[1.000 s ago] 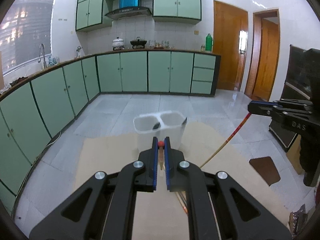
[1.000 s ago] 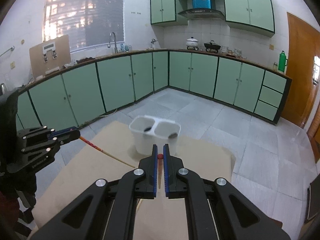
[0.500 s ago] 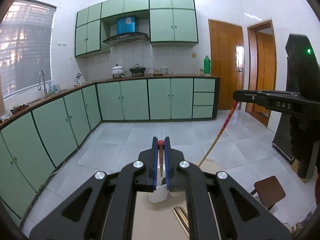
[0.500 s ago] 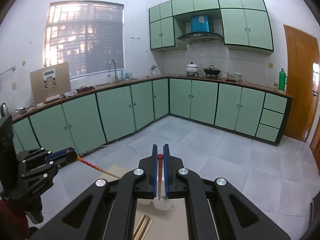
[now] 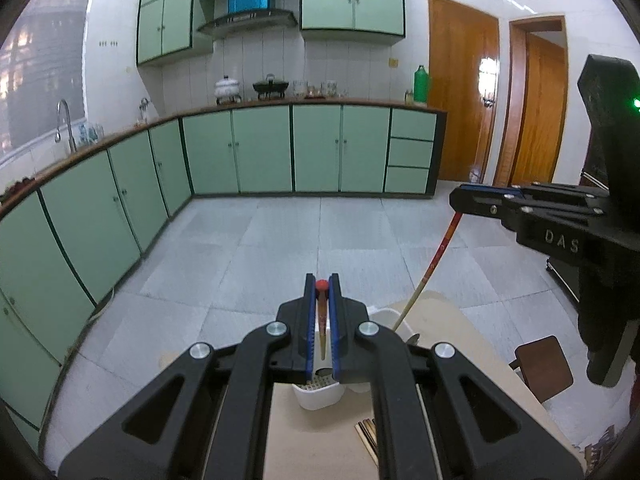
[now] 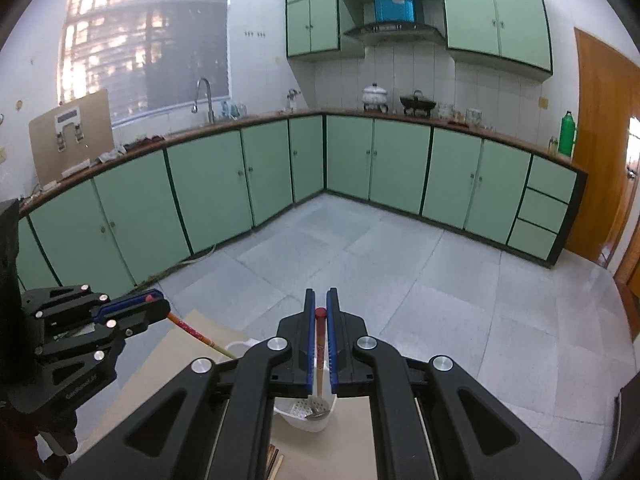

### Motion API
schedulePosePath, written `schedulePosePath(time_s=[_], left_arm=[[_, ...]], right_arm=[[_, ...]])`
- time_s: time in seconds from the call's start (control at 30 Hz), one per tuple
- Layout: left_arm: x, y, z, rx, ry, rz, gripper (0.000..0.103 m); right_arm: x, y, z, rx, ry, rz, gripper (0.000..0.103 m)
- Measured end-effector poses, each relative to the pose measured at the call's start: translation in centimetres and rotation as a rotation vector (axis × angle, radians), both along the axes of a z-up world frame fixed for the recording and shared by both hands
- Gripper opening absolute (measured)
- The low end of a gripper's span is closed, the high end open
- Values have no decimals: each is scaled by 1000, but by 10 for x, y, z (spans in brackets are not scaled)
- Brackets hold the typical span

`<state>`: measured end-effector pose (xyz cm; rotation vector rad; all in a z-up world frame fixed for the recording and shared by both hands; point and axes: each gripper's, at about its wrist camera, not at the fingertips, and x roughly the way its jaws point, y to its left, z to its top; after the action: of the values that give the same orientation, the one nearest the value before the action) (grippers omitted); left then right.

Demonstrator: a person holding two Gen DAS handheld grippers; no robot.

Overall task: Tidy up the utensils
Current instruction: 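Carry both chopsticks to the white holder and lower them into it, then open both tools to release the chopsticks into the holder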

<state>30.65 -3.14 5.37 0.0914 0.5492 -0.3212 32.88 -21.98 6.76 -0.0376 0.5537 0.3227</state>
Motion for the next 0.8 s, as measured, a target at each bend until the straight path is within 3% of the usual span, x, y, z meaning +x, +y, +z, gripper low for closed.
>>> schedulePosePath(time_s=[0.1,0.23,0.33,0.5,0.57,0.8], left_arm=[[12,-1,-11,3,30,3,7],[18,4,-15,1,44,14,28],[12,7,-11,-5,28,20,36],[0,14,2,-12,-10,33,50],[-9,15,6,-16,-28,41,62],[-54,19,13,-26,-95,76,81]], right_arm=[[9,4,-14,-4,39,10,6],[11,3,-22,-8,56,-3,8],[9,-4,-17,-2,43,-24,19],[-2,-15,-4,-1,0,-67,50],[-12,-19,2,-4,-29,-80,61],[-55,-31,9,3,-104,-116,84]])
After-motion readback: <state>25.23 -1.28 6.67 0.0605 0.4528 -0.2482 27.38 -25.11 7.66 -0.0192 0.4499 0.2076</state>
